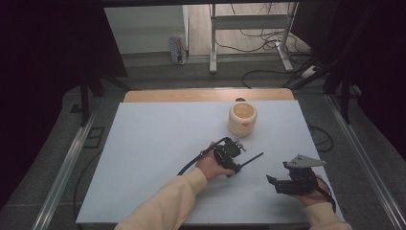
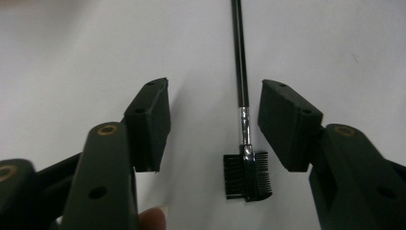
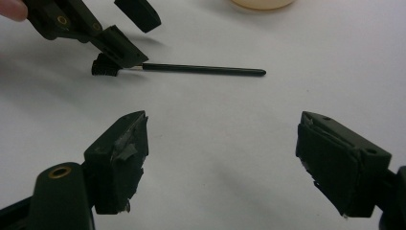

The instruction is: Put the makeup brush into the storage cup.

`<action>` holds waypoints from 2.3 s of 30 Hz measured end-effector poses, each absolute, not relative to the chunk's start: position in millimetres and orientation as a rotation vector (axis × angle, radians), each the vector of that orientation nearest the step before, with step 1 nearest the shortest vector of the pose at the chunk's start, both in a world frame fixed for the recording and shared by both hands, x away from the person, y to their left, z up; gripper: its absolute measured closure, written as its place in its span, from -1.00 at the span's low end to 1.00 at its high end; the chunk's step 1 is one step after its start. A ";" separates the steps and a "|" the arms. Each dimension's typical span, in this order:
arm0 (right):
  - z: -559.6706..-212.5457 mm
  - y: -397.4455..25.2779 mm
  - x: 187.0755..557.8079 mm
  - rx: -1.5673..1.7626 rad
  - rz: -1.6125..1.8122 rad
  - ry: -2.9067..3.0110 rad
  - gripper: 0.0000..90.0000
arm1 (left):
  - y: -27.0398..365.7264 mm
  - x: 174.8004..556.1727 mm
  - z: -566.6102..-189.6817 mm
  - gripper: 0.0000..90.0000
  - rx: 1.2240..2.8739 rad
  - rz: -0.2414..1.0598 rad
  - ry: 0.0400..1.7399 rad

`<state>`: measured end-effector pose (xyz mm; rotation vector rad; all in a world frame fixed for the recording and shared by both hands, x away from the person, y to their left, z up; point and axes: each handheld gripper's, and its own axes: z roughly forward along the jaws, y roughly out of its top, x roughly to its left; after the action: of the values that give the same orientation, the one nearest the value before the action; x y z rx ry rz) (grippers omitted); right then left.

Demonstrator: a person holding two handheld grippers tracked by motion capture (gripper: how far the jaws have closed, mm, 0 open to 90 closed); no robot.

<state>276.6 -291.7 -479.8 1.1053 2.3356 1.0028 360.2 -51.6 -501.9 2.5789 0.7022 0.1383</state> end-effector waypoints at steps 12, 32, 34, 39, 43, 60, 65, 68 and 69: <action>-479.8 -292.6 277.2 1.109 0.996 2.335 -0.58 | -61.7 357.4 -504.6 0.58 2.632 0.108 0.611; -479.4 -292.4 277.7 1.112 0.997 2.330 -0.58 | -70.0 360.5 -501.3 0.91 2.685 0.054 0.606; -479.0 -293.1 277.5 1.114 0.999 2.324 -0.58 | -69.9 359.9 -501.0 0.91 2.682 0.063 0.608; -477.9 -294.6 276.9 1.115 1.003 2.313 -0.58 | -64.6 362.5 -495.6 0.91 2.665 0.064 0.623; -477.5 -294.8 276.7 1.123 1.003 2.308 -0.57 | -53.8 365.2 -483.7 0.91 2.644 0.074 0.629; -476.8 -294.1 276.7 1.117 1.004 2.302 -0.57 | -10.1 361.5 -445.9 0.91 2.623 0.115 0.596; -476.0 -293.5 276.3 1.121 1.009 2.295 -0.57 | -3.3 358.3 -441.4 0.91 2.617 0.112 0.592; -474.1 -292.6 275.6 1.122 1.013 2.284 -0.58 | 4.3 355.5 -440.6 0.91 2.623 0.116 0.587; -474.1 -292.6 275.6 1.122 1.013 2.284 -0.58 | 4.3 355.5 -440.6 0.91 2.623 0.116 0.587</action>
<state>275.6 -292.6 -474.1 1.1224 2.2837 1.0130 355.5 4.3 -440.6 2.6235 0.5870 0.1158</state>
